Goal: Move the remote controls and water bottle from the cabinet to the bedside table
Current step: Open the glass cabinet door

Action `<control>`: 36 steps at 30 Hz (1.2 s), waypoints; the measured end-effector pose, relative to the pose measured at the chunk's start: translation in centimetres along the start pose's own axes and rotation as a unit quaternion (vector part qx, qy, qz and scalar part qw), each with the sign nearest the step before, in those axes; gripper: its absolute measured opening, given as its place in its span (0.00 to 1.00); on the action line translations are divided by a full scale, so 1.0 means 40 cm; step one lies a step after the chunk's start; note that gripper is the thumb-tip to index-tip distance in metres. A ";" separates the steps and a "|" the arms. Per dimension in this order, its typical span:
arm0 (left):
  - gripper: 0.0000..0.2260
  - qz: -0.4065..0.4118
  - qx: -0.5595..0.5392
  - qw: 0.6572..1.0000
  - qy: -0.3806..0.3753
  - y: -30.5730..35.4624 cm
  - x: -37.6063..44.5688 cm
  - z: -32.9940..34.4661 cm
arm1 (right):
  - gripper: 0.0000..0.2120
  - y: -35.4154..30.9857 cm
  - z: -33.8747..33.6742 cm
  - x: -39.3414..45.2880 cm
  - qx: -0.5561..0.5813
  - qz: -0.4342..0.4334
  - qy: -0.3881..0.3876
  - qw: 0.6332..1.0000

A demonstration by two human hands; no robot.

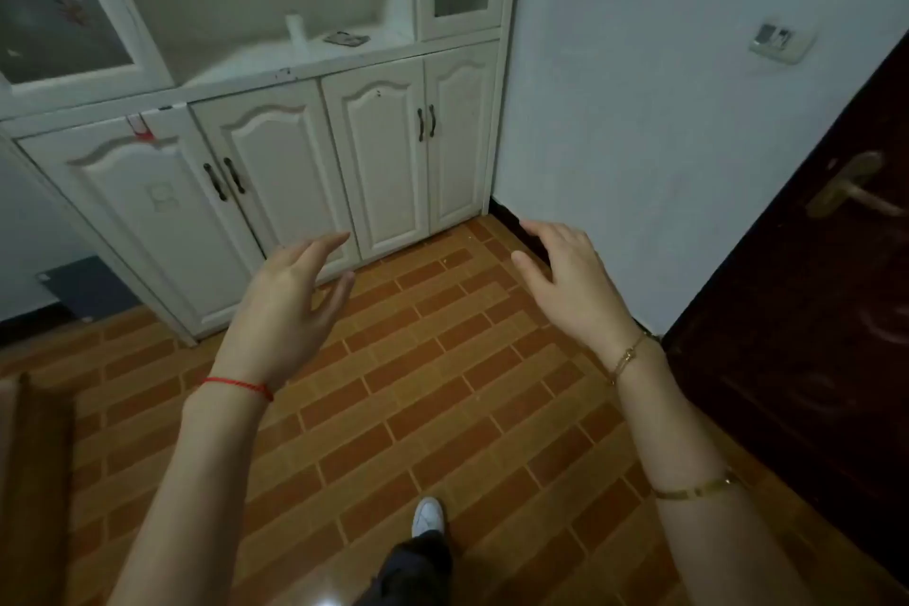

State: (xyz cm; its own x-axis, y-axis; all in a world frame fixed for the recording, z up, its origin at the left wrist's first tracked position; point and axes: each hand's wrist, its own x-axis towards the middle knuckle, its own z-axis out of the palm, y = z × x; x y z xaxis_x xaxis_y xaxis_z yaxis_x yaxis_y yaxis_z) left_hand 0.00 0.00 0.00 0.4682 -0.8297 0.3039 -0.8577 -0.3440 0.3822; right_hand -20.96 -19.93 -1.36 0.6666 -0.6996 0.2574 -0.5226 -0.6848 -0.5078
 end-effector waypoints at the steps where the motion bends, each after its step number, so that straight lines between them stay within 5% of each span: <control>1: 0.21 0.002 -0.009 1.000 0.009 -0.017 0.036 0.005 | 0.23 0.002 0.009 0.039 0.008 0.003 0.001 1.000; 16: 0.21 0.019 -0.010 1.000 -0.020 -0.179 0.526 0.085 | 0.24 0.063 0.126 0.513 0.009 0.034 -0.004 0.999; 36: 0.21 -0.003 -0.016 1.000 0.002 -0.197 1.322 0.342 | 0.23 0.388 0.158 1.310 0.030 -0.006 -0.005 1.000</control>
State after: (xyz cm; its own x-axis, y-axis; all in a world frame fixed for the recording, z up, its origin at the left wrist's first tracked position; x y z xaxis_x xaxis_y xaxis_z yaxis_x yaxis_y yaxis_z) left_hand 28.61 -47.18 1.14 0.4742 -0.8255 0.3059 -0.8479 -0.3348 0.4110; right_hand 9.22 -65.90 -0.95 0.6783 -0.6886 0.2563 -0.4814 -0.6800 -0.5530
